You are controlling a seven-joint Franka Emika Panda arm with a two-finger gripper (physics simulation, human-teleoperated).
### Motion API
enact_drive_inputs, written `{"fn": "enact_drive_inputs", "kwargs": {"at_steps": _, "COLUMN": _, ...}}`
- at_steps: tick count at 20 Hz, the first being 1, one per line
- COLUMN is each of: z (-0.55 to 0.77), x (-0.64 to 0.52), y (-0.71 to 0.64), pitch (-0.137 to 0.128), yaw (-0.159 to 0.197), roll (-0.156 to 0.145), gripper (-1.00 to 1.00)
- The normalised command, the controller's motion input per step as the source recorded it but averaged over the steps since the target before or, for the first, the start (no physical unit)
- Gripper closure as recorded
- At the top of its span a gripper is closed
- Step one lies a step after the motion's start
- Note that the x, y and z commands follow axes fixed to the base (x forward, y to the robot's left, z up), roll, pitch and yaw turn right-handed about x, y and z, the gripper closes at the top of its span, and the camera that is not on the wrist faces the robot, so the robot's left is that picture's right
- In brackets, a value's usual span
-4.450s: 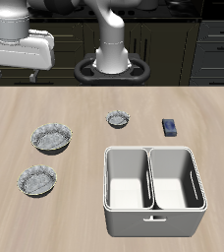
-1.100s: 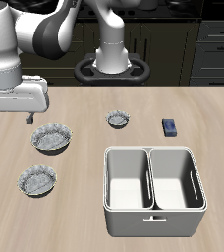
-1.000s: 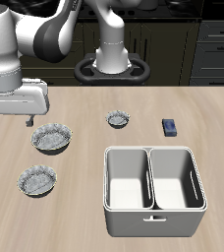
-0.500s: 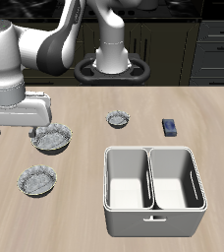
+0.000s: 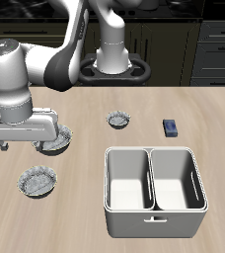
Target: Stack the middle-sized bowl on the largest bowl
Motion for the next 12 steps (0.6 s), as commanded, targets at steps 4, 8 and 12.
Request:
{"fn": "enact_drive_inputs", "kwargs": {"at_steps": 4, "z": -0.24, "x": 0.05, "y": 0.03, "pitch": 0.027, "yaw": 0.002, "roll": -0.007, "gripper": -1.0}}
{"fn": "enact_drive_inputs", "kwargs": {"at_steps": 8, "z": -0.18, "x": 0.02, "y": 0.02, "pitch": 0.014, "yaw": -0.026, "roll": -0.002, "gripper": -1.0}}
{"fn": "enact_drive_inputs", "kwargs": {"at_steps": 12, "z": -0.14, "x": 0.01, "y": -0.01, "pitch": 0.014, "yaw": 0.001, "roll": -0.004, "gripper": -1.0}}
